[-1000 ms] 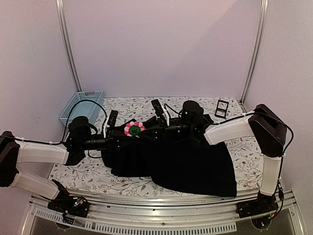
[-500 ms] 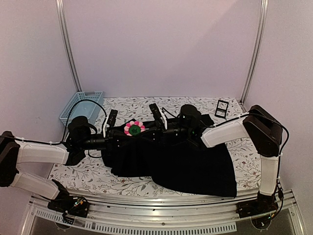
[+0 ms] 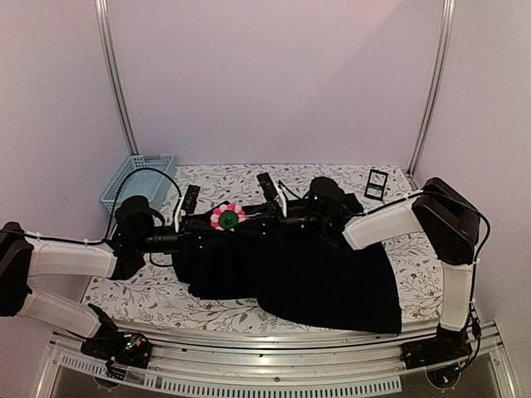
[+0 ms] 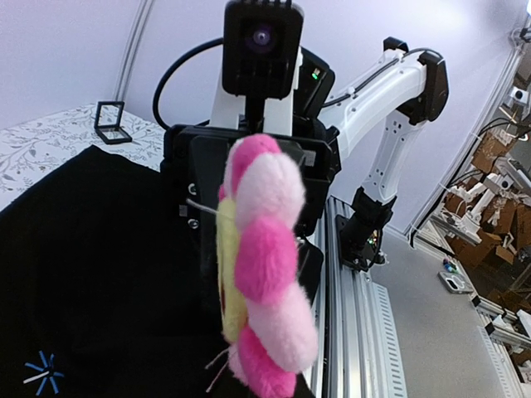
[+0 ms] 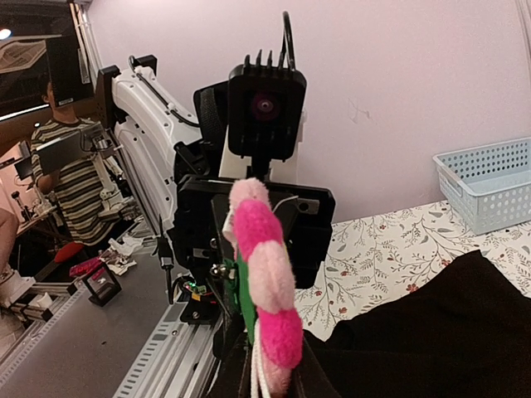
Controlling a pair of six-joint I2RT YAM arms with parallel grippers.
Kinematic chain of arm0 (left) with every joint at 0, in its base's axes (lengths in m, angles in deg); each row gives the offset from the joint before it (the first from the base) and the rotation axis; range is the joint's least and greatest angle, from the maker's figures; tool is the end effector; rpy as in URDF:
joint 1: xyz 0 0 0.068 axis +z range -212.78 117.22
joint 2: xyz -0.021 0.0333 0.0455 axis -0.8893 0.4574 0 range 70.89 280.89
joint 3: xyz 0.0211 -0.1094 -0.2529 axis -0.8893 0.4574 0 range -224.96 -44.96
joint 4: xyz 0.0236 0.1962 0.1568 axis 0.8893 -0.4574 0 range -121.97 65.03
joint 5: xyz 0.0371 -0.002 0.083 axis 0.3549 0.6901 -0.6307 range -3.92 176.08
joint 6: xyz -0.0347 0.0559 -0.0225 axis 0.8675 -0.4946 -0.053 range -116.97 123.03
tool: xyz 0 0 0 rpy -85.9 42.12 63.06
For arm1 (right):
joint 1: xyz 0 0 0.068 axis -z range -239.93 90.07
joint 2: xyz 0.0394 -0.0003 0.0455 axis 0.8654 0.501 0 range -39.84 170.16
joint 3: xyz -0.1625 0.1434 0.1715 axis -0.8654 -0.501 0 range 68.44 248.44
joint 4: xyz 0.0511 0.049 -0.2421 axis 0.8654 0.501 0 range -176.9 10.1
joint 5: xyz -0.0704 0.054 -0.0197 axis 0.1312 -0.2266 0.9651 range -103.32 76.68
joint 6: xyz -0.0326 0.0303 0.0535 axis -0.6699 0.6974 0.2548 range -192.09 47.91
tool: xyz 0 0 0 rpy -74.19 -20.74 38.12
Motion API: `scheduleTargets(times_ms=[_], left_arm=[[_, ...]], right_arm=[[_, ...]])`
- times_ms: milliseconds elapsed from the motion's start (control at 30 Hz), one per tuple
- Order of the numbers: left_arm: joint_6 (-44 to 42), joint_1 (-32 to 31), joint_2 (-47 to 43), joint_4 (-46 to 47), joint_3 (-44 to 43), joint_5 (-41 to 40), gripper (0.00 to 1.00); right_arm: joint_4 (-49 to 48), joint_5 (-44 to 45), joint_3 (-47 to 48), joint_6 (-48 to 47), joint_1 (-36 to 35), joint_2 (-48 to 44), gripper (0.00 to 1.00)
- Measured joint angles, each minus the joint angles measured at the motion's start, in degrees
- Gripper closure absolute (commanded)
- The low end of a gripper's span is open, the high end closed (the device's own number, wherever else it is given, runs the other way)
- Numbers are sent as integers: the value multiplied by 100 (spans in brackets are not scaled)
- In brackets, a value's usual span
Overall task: Pin the brooch onto the clothing
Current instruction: Pin the flattened clothing at the center of the board.
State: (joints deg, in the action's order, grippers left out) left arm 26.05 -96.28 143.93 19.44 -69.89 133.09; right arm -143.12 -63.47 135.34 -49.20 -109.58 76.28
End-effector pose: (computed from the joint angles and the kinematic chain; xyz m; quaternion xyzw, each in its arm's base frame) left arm 0.1906 -0.1758 0.2273 0.3327 0.6414 -0.5532 0.4146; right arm 0.2558 0.3683 0.2284 -0.4477 0.5104 0.6277 0.3808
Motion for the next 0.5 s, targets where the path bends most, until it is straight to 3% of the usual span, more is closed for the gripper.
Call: scheduleTargets(times_ms=[133, 500], left_arm=[[0, 0, 0, 0, -9, -11, 100], [199, 22, 0, 136, -13, -31, 86]], right_arm=[[-33, -46, 0, 37, 0, -15, 100], [-39, -85, 0, 101, -24, -13, 100]])
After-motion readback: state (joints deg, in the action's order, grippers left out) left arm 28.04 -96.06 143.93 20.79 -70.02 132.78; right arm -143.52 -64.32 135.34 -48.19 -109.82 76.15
